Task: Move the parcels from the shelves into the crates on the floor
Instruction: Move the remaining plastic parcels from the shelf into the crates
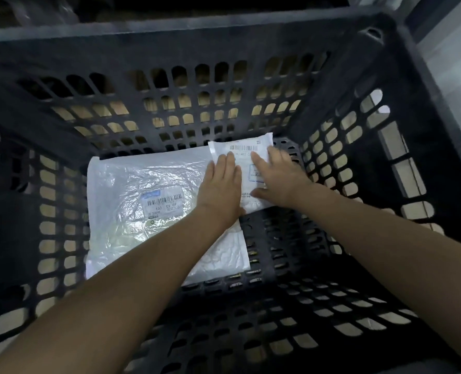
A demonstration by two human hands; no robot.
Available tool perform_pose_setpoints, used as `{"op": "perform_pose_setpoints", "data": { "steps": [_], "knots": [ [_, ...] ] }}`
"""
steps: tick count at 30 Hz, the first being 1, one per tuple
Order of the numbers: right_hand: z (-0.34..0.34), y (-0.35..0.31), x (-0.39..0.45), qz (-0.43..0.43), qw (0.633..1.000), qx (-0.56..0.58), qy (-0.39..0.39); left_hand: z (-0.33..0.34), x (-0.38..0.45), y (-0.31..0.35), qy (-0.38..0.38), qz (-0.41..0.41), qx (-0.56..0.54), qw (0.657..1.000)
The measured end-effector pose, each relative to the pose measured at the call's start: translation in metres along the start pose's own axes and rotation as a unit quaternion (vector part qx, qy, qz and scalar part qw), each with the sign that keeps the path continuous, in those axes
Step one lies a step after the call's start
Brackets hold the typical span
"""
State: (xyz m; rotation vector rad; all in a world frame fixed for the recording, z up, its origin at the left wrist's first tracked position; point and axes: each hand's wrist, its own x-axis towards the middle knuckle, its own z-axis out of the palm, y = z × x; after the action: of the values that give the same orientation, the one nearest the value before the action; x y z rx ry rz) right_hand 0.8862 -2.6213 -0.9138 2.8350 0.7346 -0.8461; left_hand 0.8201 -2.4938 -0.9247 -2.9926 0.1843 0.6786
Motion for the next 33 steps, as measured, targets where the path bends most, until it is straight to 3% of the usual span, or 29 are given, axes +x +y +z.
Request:
{"op": "perform_pose_setpoints", "data": {
  "steps": [9,20,26,33],
  "knots": [
    [-0.01,-0.006,0.001,-0.015,0.996,-0.087,-0.011,0.002,0.006,-0.014,-0.04,0.037,-0.022,0.998],
    [-0.013,-0.002,-0.011,-0.076,0.991,-0.082,-0.078,0.012,0.003,-0.004,-0.031,0.01,-0.028,0.999],
    [-0.015,-0.004,-0.021,-0.074,0.989,-0.084,-0.095,0.011,-0.008,0.008,0.074,0.064,0.074,0.992],
    [0.003,-0.001,-0.033,-0.081,0.979,-0.105,-0.155,0.018,-0.004,-0.004,-0.008,0.102,0.021,0.995]
  ]
}}
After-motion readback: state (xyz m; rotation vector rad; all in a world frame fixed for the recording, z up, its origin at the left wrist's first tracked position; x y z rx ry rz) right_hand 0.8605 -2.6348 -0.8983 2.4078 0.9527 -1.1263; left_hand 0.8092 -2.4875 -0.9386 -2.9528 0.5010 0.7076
